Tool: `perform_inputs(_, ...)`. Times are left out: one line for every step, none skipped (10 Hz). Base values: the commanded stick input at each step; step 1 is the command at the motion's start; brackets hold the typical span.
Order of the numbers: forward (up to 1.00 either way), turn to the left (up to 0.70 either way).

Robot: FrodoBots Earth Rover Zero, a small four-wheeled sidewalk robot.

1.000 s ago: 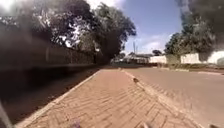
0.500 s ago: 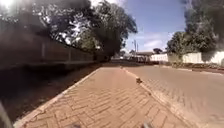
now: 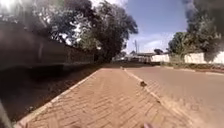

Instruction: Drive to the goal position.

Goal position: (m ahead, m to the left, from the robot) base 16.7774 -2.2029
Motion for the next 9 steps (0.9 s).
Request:
perform_inputs(0.70,0.00)
perform_inputs(0.70,0.00)
perform_inputs(0.70,0.00)
perform_inputs(0.70,0.00)
perform_inputs(0.70,0.00)
perform_inputs(0.70,0.00)
perform_inputs(0.70,0.00)
perform_inputs(0.70,0.00)
perform_inputs(0.70,-0.11)
